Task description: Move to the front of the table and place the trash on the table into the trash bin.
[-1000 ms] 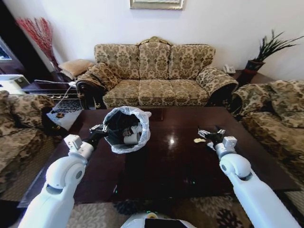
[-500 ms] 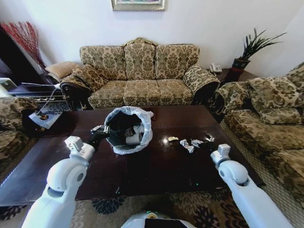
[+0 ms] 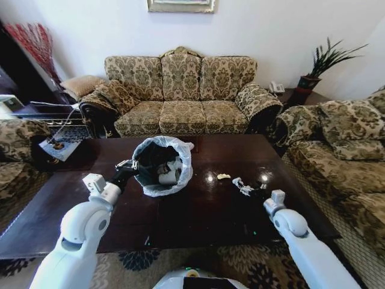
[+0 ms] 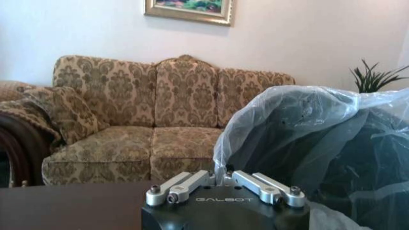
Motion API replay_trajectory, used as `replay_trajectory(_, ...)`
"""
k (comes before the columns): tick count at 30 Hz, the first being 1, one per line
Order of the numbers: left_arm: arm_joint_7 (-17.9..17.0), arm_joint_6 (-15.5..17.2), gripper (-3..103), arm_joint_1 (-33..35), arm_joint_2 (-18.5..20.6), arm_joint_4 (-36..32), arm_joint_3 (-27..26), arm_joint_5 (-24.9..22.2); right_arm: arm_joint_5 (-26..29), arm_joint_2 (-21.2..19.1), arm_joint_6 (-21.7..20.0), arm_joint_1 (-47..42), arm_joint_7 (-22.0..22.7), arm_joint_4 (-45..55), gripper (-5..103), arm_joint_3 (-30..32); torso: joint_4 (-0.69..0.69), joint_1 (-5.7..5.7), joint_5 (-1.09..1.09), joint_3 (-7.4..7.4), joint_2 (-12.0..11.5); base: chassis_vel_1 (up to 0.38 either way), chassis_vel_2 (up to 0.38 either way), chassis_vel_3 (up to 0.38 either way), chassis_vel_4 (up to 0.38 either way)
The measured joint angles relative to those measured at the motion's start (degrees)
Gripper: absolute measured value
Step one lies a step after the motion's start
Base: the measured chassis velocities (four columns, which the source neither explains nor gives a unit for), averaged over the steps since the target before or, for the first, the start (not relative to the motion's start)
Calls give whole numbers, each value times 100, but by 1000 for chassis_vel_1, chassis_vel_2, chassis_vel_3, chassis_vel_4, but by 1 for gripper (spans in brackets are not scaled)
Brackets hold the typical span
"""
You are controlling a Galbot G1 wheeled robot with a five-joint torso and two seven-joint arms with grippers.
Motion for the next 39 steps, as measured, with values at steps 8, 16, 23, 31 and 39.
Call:
replay_trajectory(8,-1,5,1,-11,0,-2,42,17,-31,124,238,-126,-143,-159,90,-18,1,0,1,0,0,0,0,0,0)
replay_trajectory(16,78,28,1,10,-30,-37,48,110,-35,143,304,86,-235,-327,57,-103,2,0,-2,0,0,0,0,0,0)
replay_trajectory(23,91,39,1,-2,-32,-44,63,117,-88,207,323,293,-259,-454,46,-193,1,0,-1,0,0,0,0,0,0)
replay_trajectory(31,91,43,1,5,6,-44,43,116,-167,264,424,333,-268,-443,46,-220,1,0,-1,0,0,0,0,0,0)
replay_trajectory(39,93,45,1,30,32,-48,33,111,-555,306,697,-3,9,730,46,91,0,0,-2,0,0,0,0,0,0)
